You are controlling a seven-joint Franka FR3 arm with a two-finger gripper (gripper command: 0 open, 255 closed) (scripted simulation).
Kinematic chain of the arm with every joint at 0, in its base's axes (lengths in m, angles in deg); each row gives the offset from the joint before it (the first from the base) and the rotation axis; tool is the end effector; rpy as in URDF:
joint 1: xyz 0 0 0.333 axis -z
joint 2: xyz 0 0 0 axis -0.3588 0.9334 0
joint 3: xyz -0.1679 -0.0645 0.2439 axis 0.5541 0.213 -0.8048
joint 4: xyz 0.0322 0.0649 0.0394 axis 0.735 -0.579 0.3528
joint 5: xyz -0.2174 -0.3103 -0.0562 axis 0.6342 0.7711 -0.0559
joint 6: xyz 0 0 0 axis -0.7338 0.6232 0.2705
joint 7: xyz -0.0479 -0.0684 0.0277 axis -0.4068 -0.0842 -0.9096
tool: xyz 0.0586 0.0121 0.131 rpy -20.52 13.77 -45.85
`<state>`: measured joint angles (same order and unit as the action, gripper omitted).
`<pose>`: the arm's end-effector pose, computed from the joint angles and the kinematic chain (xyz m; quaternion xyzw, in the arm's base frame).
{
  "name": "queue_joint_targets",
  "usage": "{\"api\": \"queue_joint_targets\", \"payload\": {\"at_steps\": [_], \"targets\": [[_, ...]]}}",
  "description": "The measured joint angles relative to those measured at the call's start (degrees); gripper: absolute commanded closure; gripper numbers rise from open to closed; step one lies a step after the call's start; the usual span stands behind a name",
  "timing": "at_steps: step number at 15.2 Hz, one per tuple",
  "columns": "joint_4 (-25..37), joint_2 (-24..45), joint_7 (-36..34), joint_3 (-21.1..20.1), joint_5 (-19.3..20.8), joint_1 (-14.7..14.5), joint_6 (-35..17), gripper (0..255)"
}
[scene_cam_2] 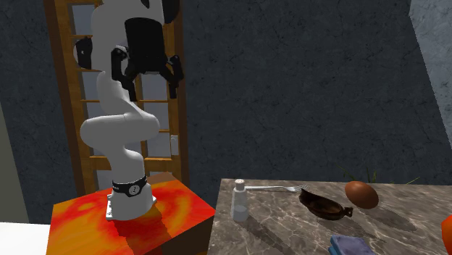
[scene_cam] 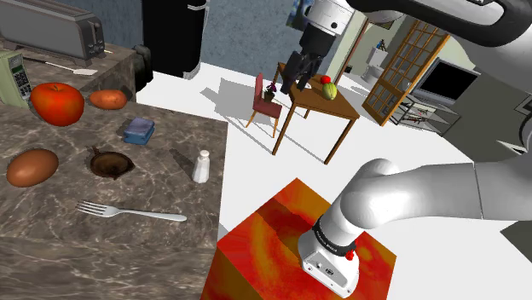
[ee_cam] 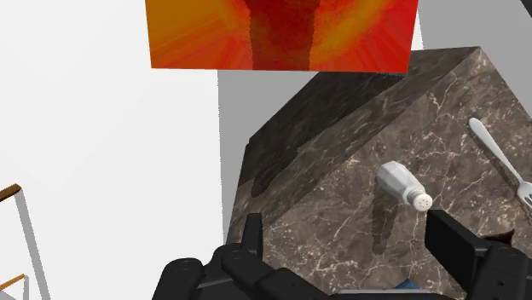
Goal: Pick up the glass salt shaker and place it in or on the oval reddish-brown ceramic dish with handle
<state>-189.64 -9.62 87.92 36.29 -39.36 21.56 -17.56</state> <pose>0.3076 0.0056 0.5631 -0.9987 -0.0278 -0.0363 0.0234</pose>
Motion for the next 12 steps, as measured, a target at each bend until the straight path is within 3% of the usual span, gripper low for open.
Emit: {"api": "queue_joint_targets", "payload": {"at_steps": [3, 12], "targets": [[-1.2, 0.7, -0.9, -0.9, -0.6, -0.3, -1.8, 0], [-6.8, 8.8, -7.9, -8.8, -4.9, -3.0, -15.0, 0]]}}
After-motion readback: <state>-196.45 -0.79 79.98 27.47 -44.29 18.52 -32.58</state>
